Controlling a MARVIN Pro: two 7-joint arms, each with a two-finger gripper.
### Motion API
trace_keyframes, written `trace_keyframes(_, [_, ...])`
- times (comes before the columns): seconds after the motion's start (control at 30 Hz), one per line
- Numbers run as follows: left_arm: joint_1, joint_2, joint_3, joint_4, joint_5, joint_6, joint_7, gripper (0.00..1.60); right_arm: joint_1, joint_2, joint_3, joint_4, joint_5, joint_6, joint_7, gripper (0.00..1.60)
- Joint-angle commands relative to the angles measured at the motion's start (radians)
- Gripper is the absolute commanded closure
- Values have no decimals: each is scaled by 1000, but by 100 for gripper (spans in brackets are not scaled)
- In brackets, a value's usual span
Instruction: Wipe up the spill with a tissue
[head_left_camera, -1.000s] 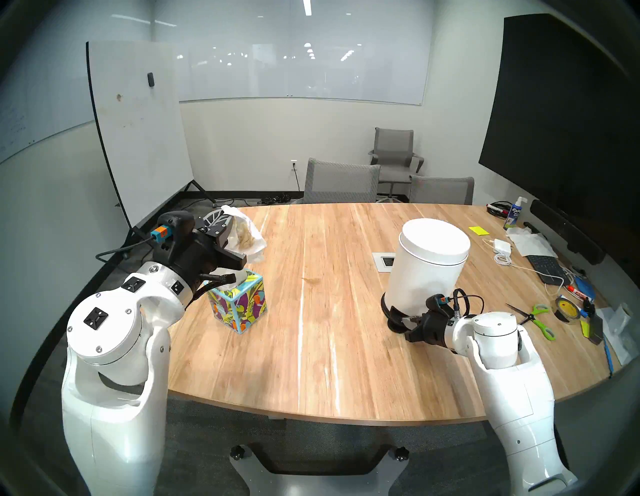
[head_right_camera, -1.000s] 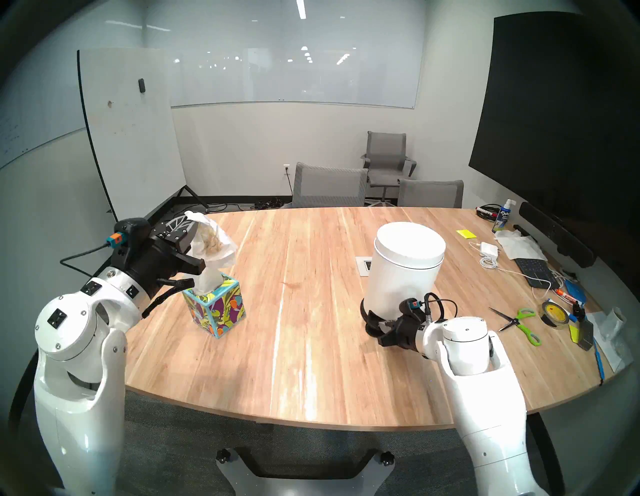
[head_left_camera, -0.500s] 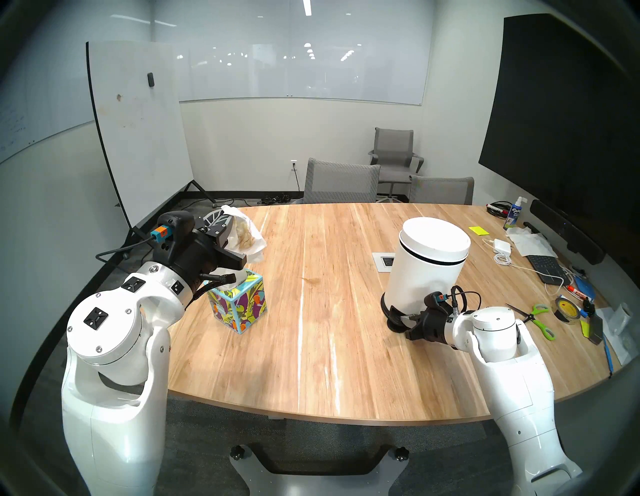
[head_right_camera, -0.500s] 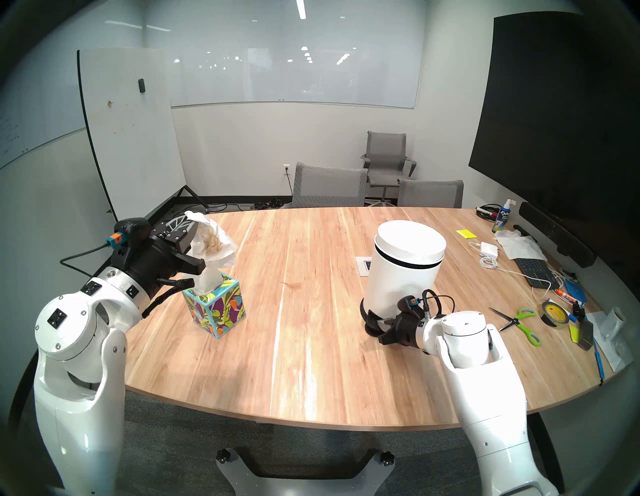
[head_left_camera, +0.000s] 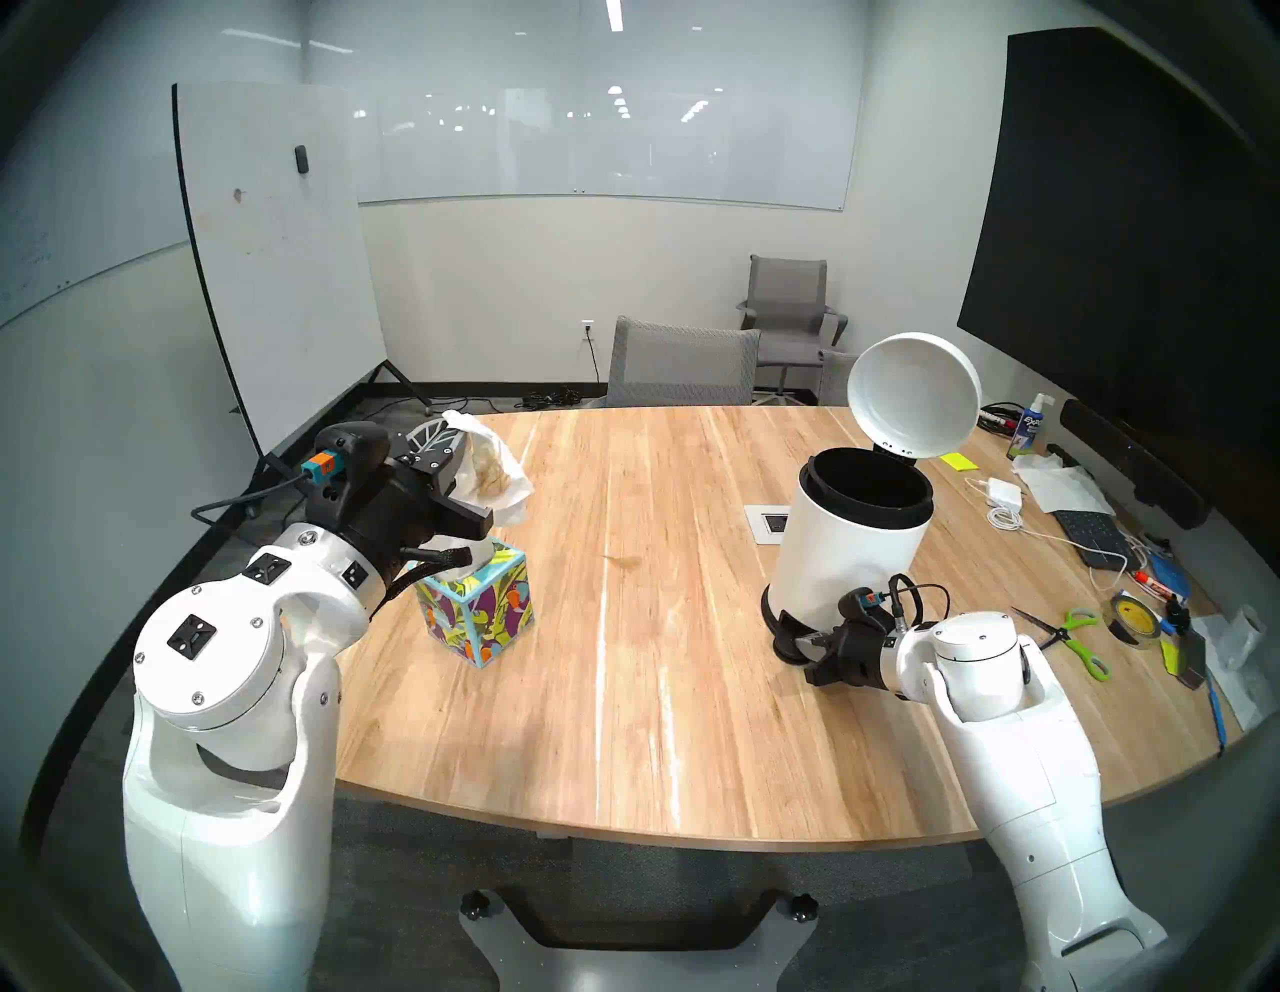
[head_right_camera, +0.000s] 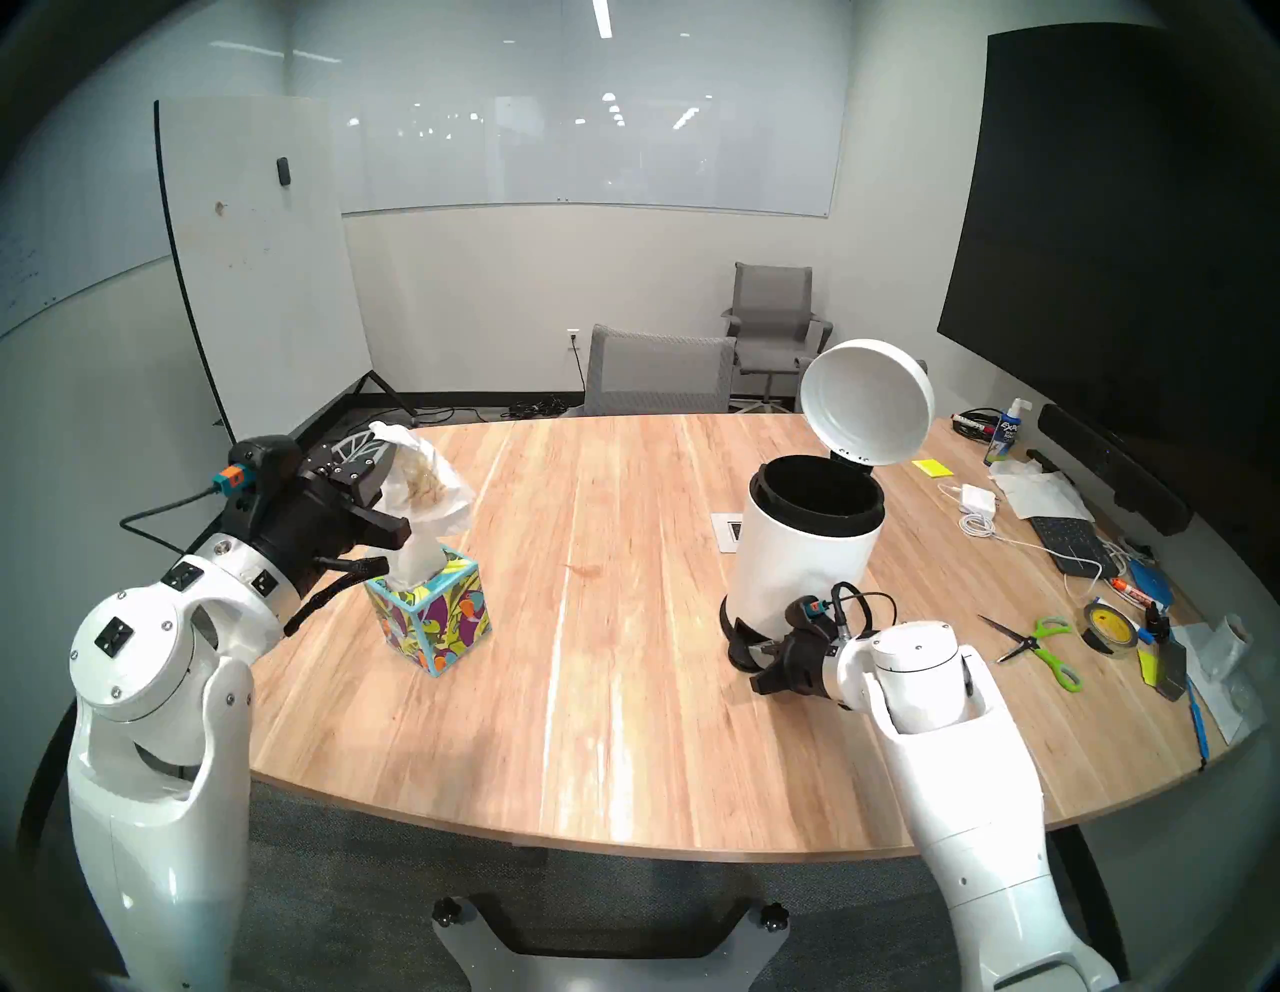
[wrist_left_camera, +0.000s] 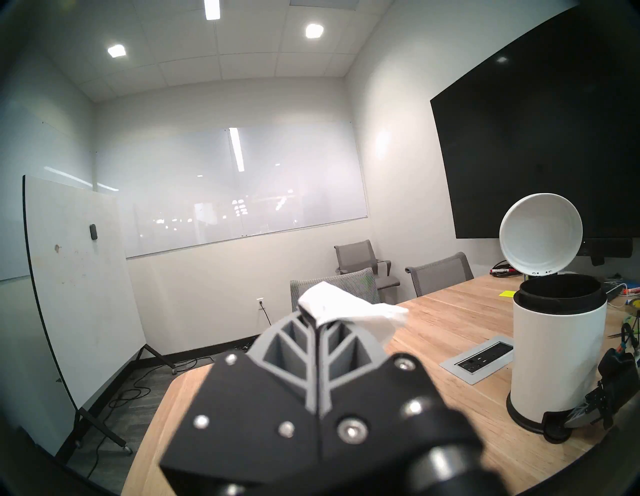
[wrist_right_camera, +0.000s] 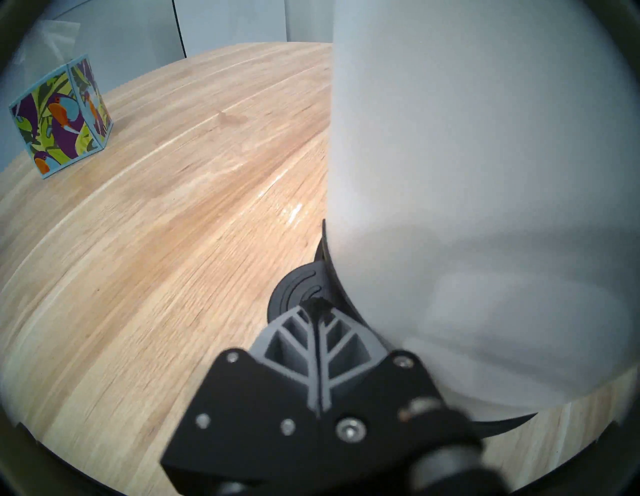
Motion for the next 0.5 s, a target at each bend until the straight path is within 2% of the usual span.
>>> trace_keyframes(0.0, [0, 2, 3, -27, 2, -7, -2, 160, -10, -18, -20, 26, -1, -4, -1, 160])
trace_keyframes(0.47, [0, 4, 3, -27, 0, -7, 0, 160, -26, 10, -31, 15, -13, -16, 41, 160])
